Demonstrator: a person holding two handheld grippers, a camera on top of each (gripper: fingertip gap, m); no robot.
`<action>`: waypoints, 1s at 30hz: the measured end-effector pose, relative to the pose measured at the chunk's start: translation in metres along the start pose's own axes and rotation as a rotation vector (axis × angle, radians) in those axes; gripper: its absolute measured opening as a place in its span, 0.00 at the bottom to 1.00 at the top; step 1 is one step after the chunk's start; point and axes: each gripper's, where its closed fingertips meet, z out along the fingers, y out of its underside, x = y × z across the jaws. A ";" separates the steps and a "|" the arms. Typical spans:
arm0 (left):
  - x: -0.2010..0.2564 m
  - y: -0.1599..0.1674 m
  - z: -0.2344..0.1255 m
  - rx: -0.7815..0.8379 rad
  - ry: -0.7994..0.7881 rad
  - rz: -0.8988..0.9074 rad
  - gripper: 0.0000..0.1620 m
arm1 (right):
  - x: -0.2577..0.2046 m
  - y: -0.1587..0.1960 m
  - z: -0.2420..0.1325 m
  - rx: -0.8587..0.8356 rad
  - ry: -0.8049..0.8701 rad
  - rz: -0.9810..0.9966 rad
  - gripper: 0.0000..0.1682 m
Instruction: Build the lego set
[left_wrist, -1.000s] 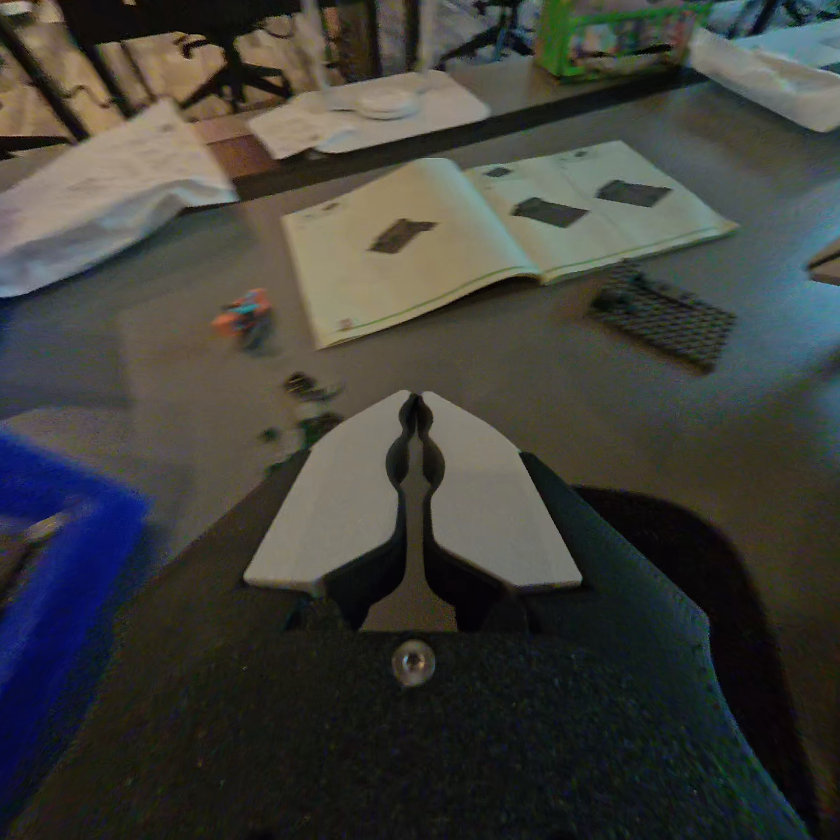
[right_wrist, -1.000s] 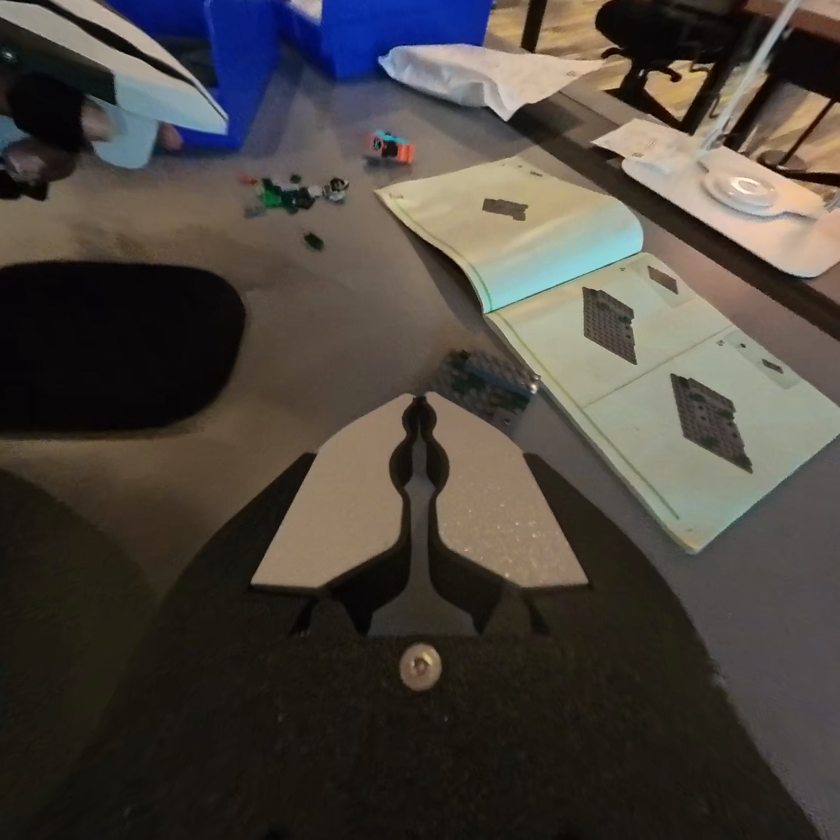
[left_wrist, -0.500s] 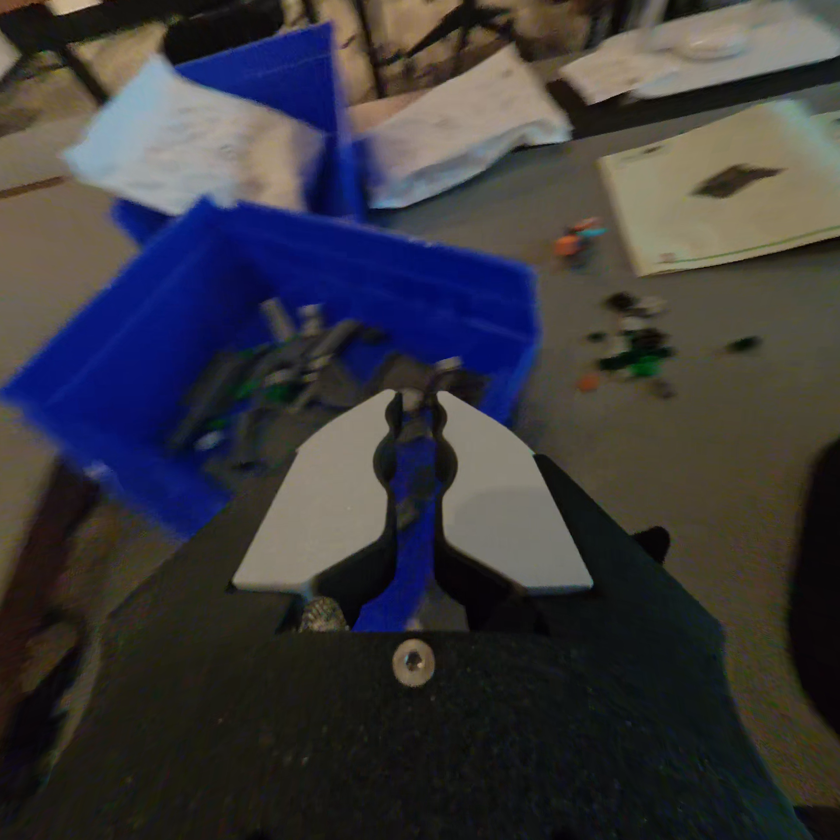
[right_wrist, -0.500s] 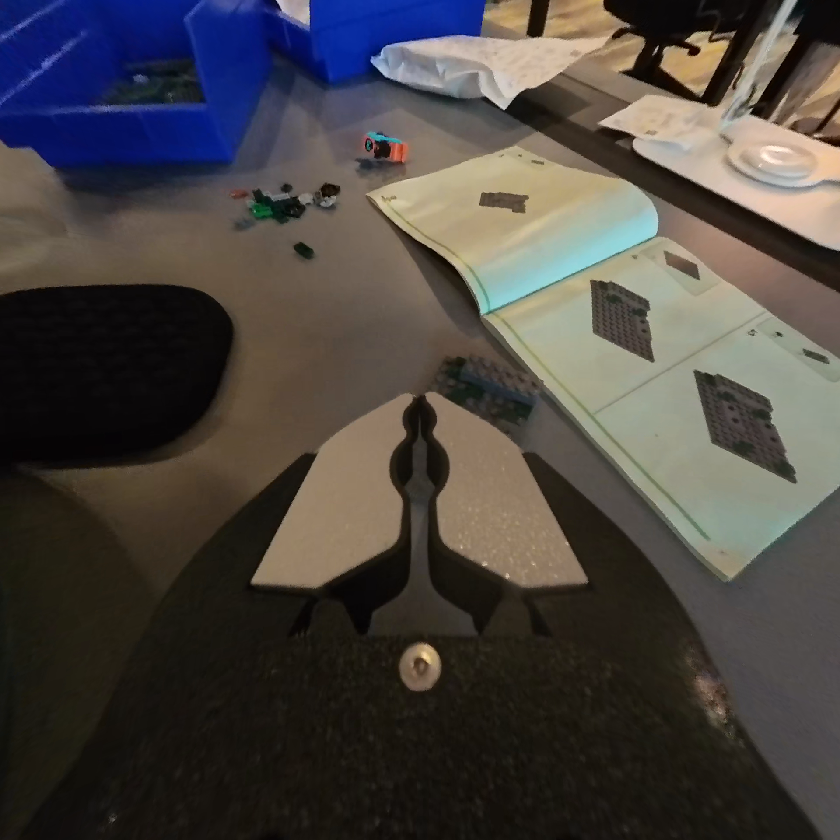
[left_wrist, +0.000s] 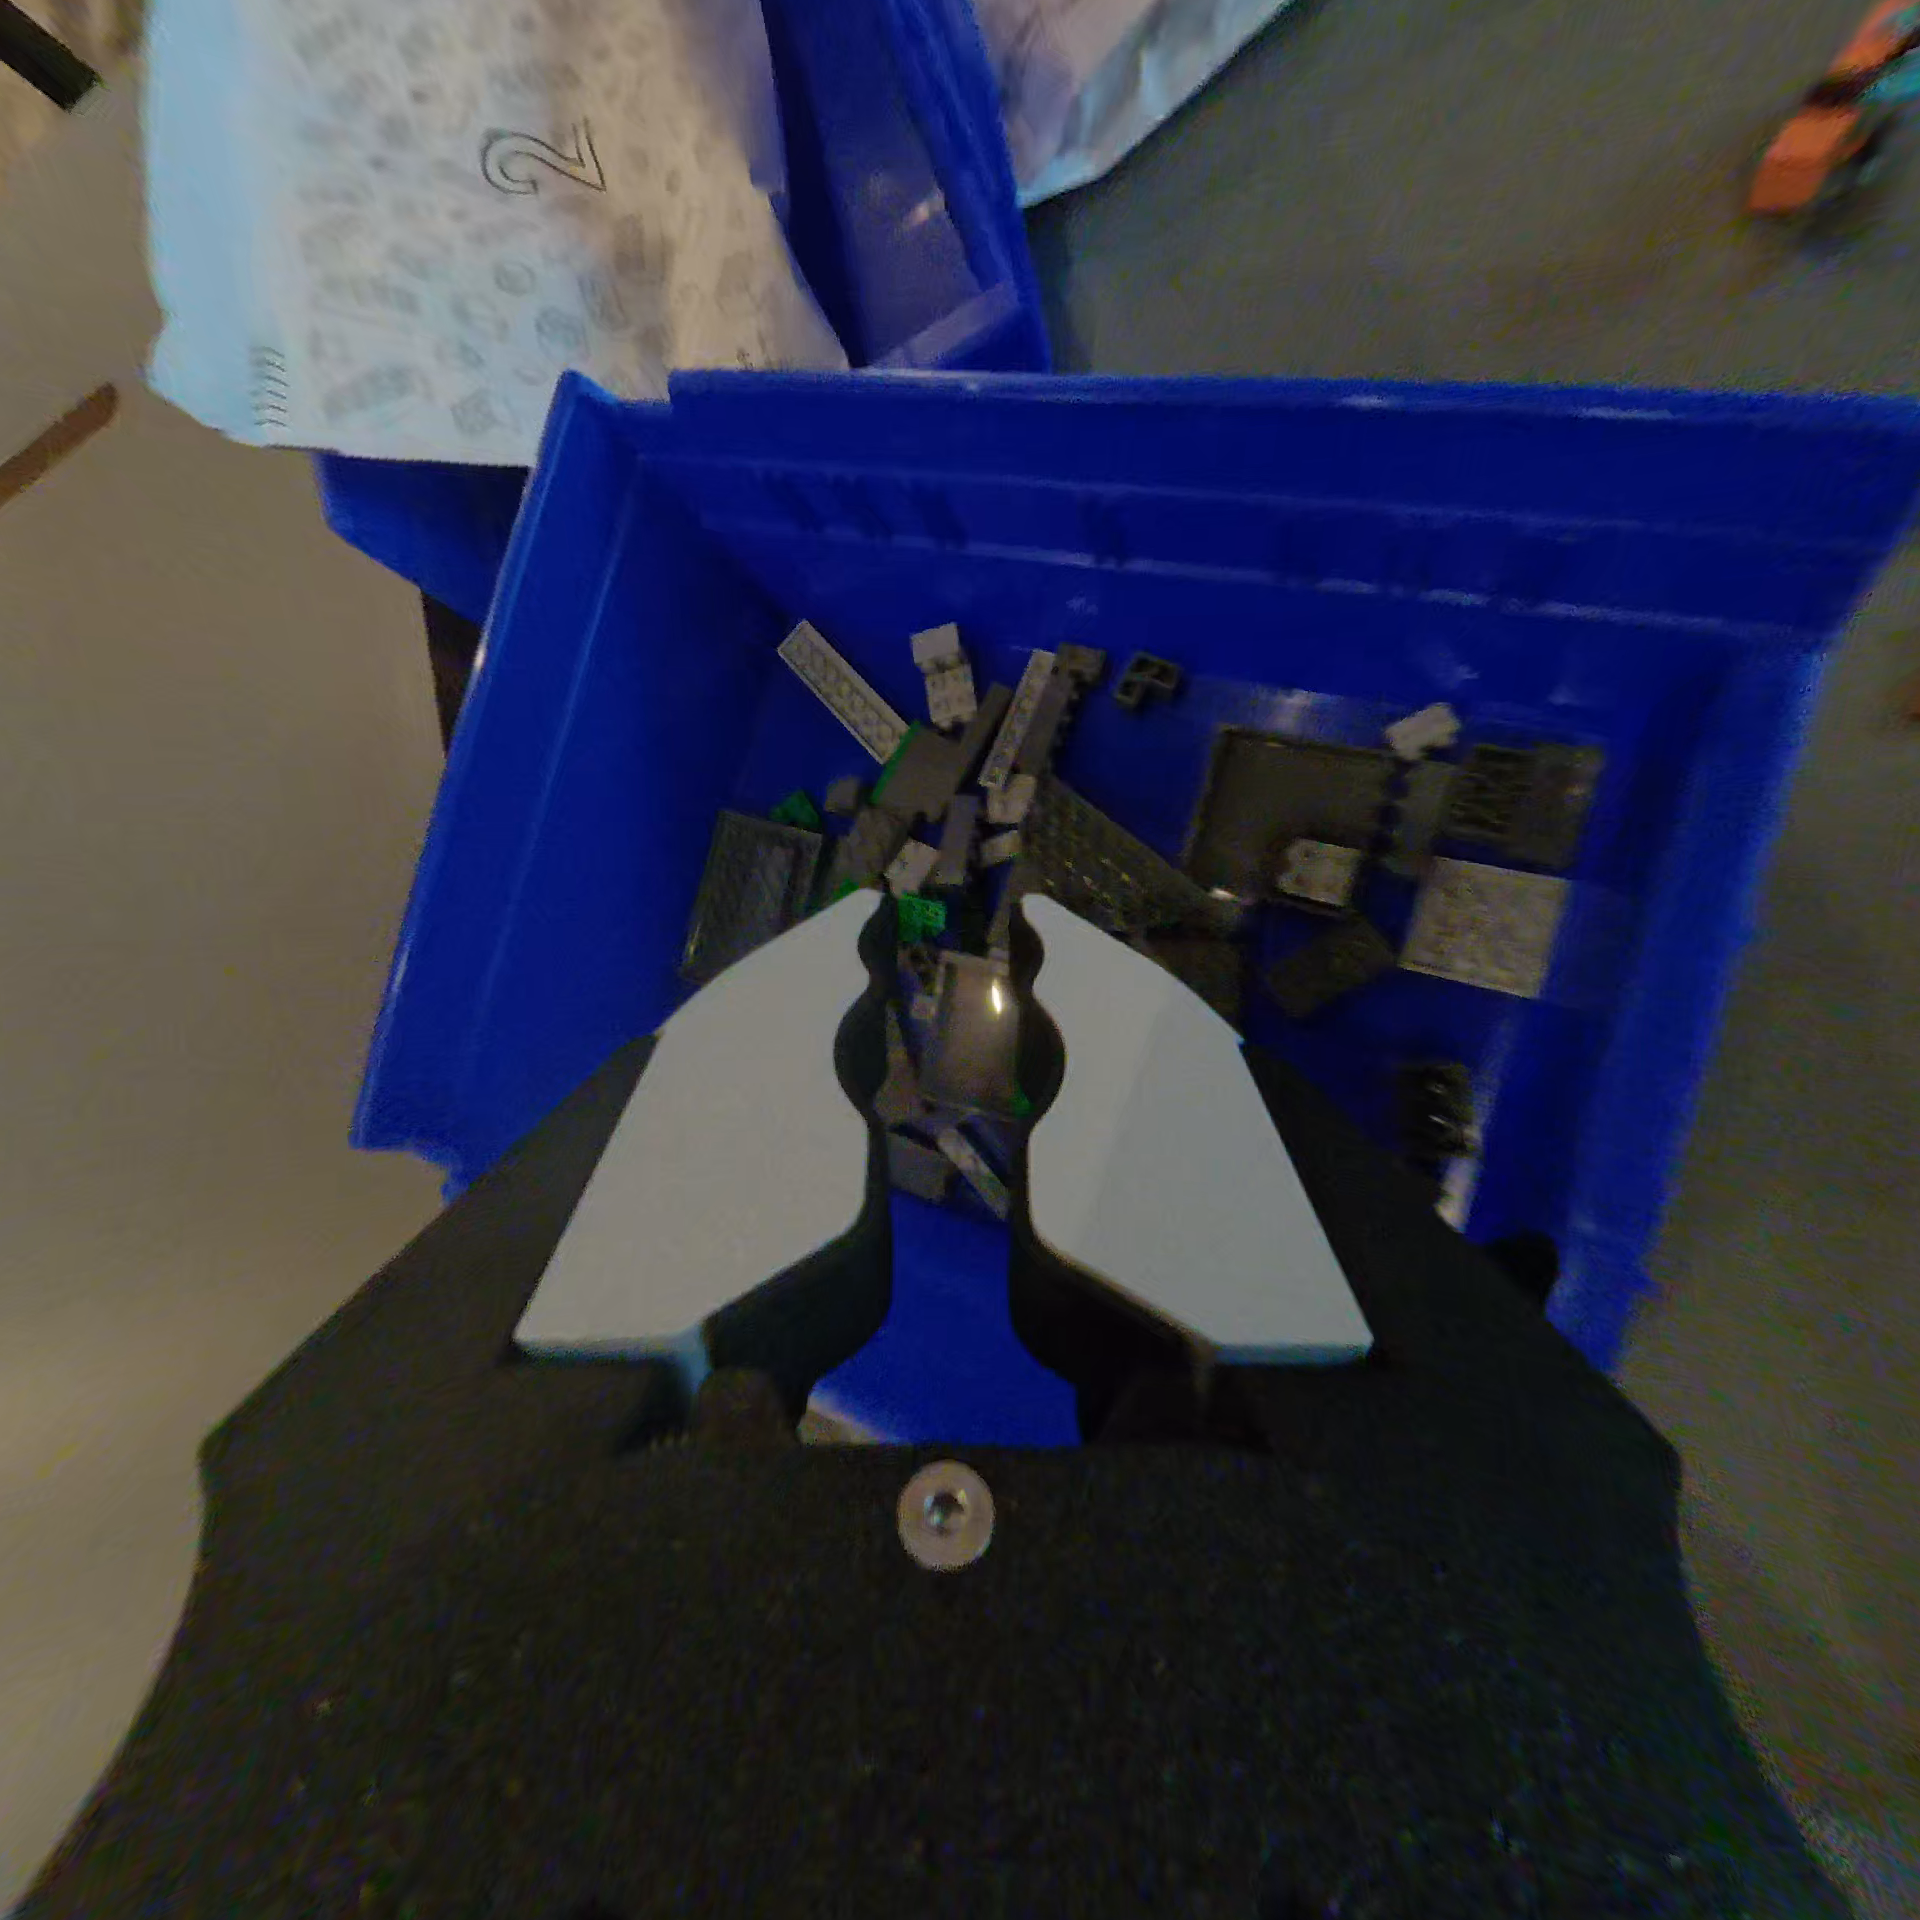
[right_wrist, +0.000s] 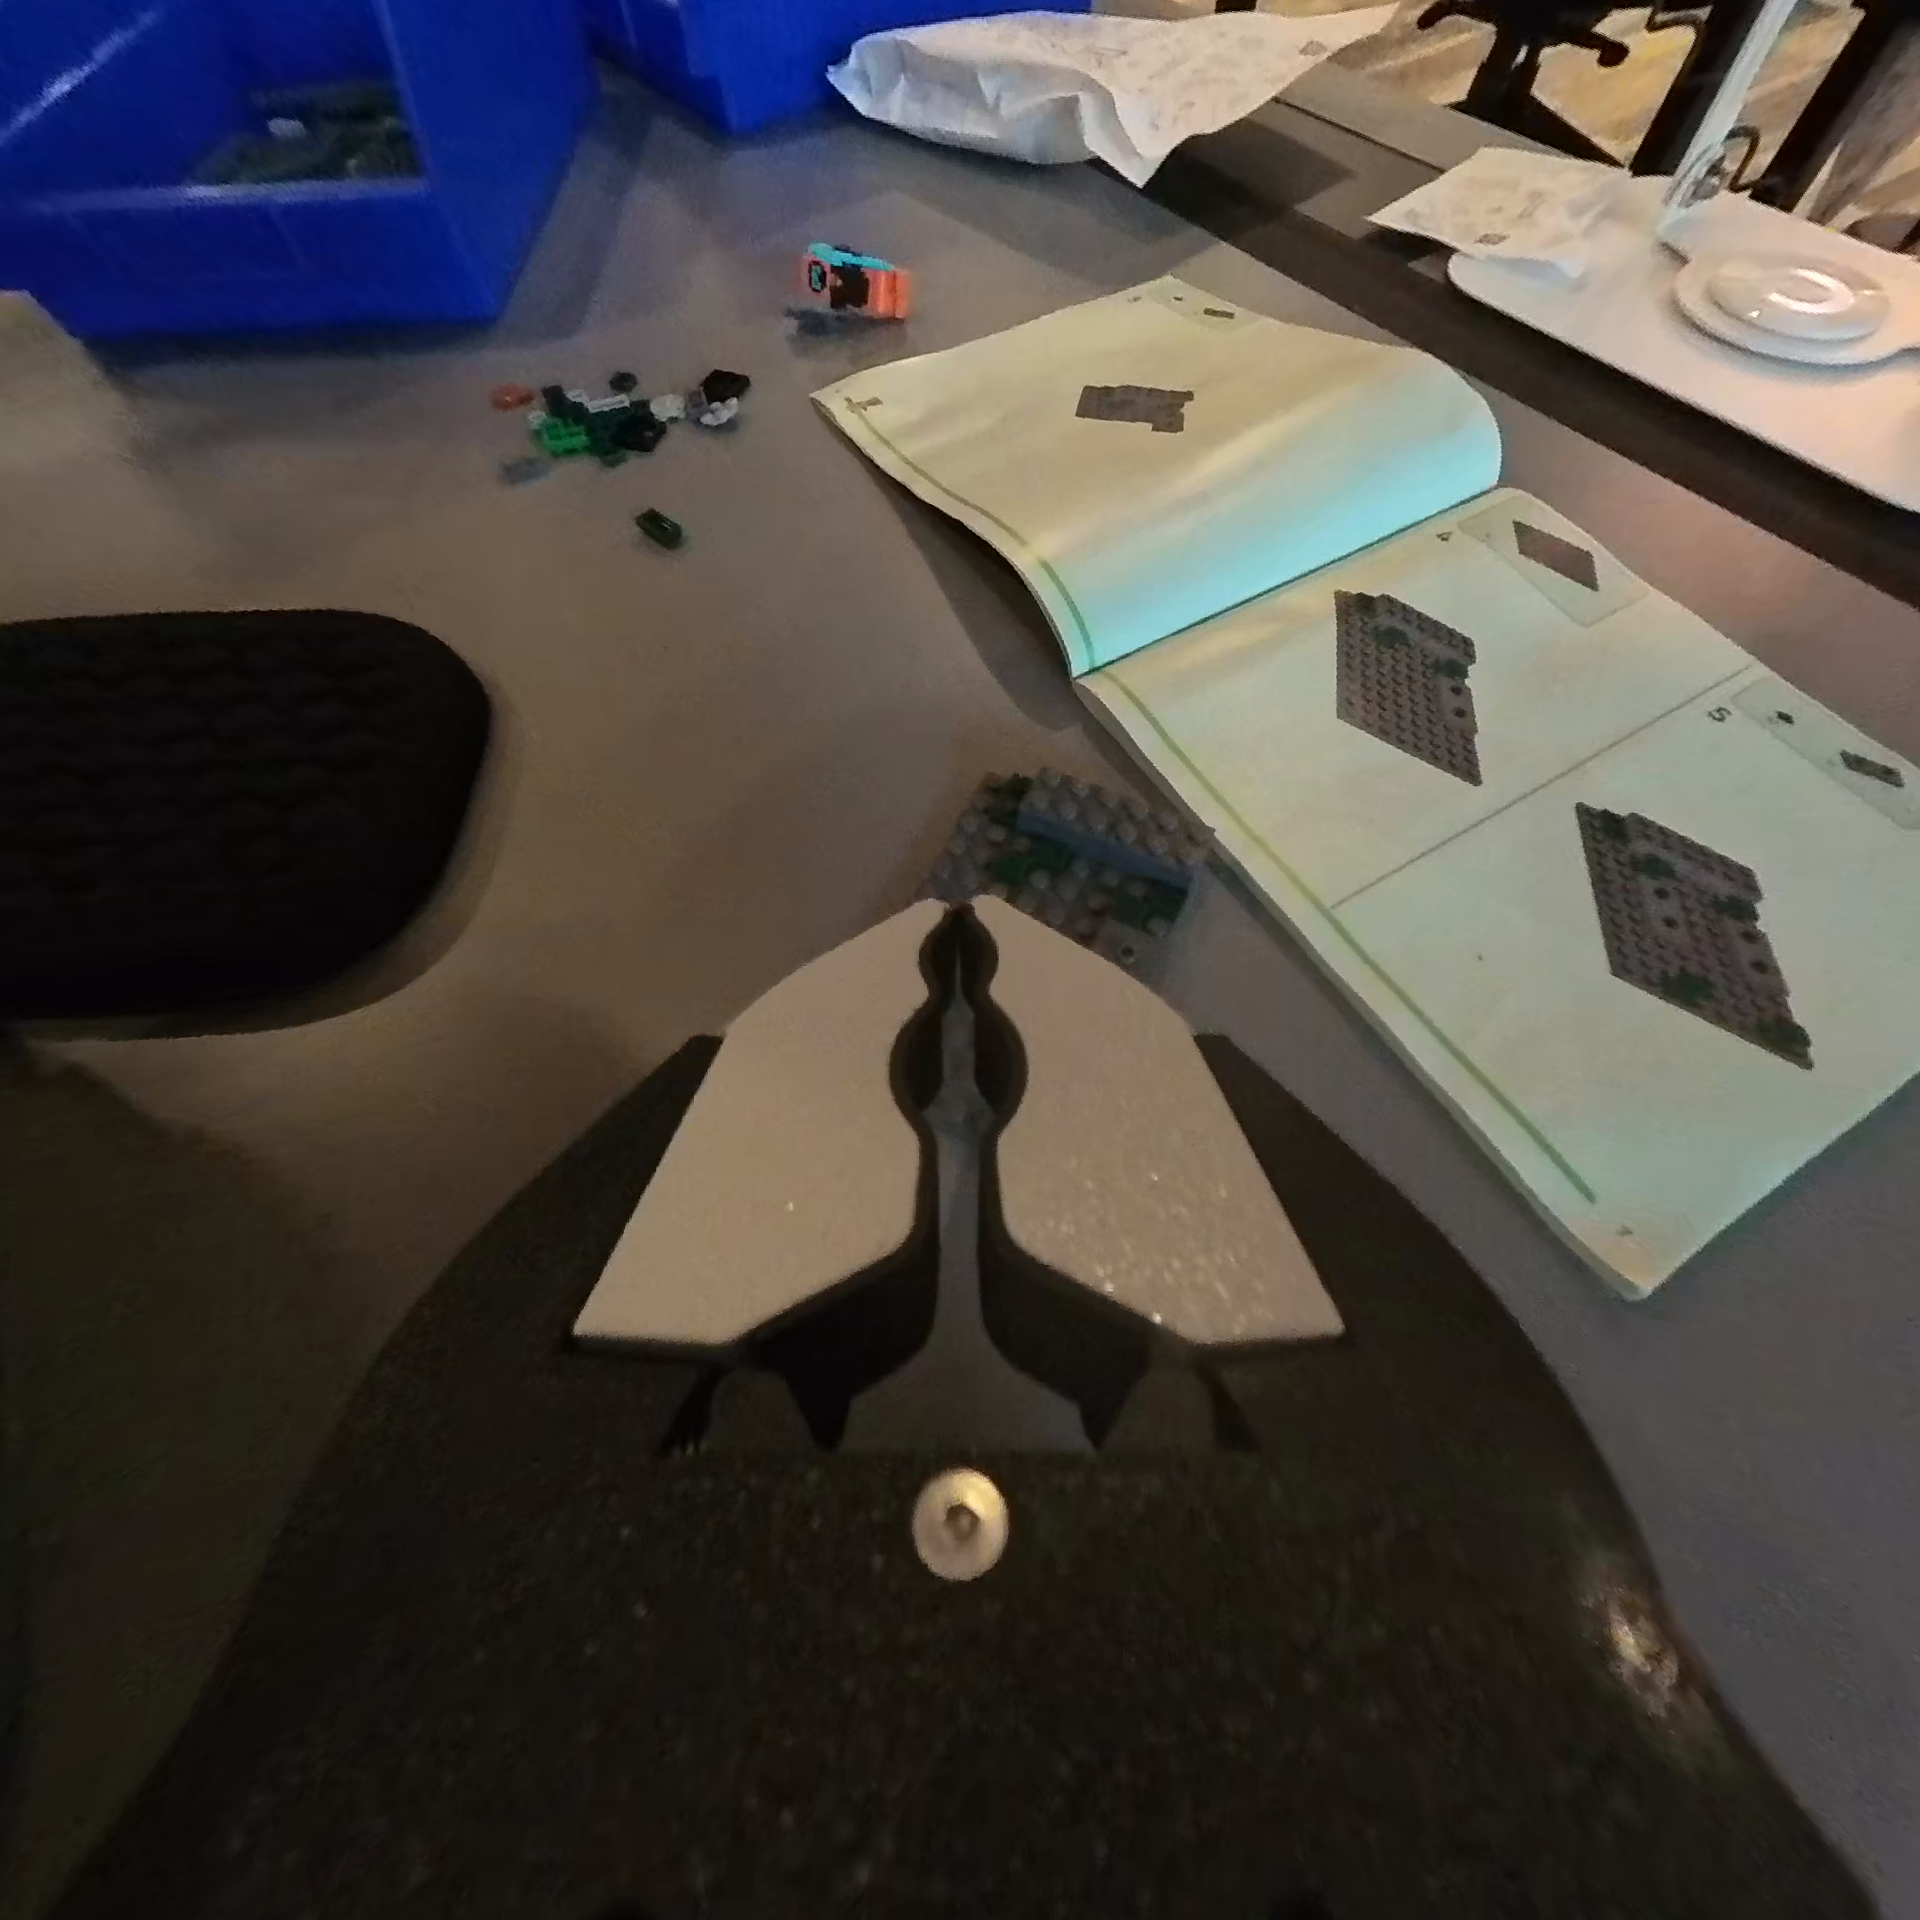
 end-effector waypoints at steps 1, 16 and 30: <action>-0.003 0.000 0.008 -0.021 0.001 0.003 0.13 | 0.001 0.000 0.000 0.000 0.002 0.001 0.00; -0.025 0.027 0.105 -0.328 0.215 0.210 0.15 | -0.001 0.004 0.007 -0.031 0.000 0.002 0.00; -0.040 0.036 0.127 -0.418 0.203 0.272 0.09 | -0.001 0.008 0.015 -0.055 -0.002 0.014 0.00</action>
